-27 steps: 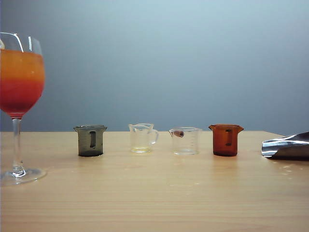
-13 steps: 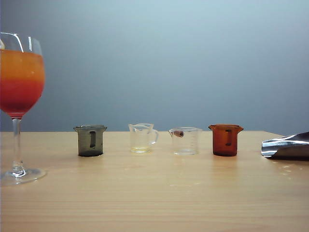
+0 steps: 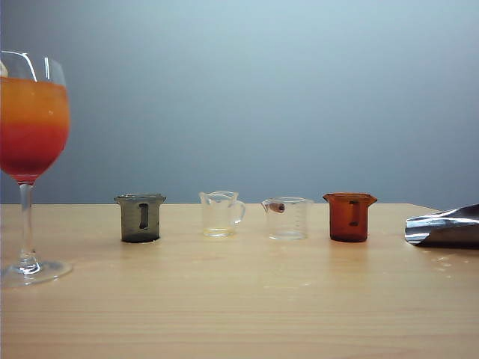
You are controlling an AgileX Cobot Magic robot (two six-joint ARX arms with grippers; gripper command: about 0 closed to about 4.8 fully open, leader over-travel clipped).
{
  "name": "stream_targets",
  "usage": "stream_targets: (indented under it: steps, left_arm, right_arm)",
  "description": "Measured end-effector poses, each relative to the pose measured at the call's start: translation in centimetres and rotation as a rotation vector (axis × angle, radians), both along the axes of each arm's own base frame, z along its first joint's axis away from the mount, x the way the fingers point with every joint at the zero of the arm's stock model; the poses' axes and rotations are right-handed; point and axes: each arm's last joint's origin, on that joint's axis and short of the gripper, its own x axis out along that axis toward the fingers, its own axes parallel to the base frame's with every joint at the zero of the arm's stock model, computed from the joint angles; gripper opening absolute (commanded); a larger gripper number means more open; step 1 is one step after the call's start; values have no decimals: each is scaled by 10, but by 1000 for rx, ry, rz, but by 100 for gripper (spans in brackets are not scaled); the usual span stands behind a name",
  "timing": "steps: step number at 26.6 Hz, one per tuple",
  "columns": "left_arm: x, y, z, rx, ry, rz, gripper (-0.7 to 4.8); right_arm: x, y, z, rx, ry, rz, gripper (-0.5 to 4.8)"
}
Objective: Pick up the lemon slice from the paper cup on the left and carefully insert it into the rim of the goblet.
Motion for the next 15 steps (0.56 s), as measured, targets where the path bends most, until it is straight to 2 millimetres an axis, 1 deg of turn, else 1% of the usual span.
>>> stream_targets:
  steps: [3,7,15]
  left_arm:
    - [0,0,0,0,3,0,5]
    - [0,0,0,0,5,1,5]
    - [0,0,0,0,4,1,5]
  right_arm:
    - [0,-8,0,0,-2,-87,-5]
    - [0,-15,0,-1,-2,-162,-5]
    - [0,-19,0,-1,-2,-198,-5]
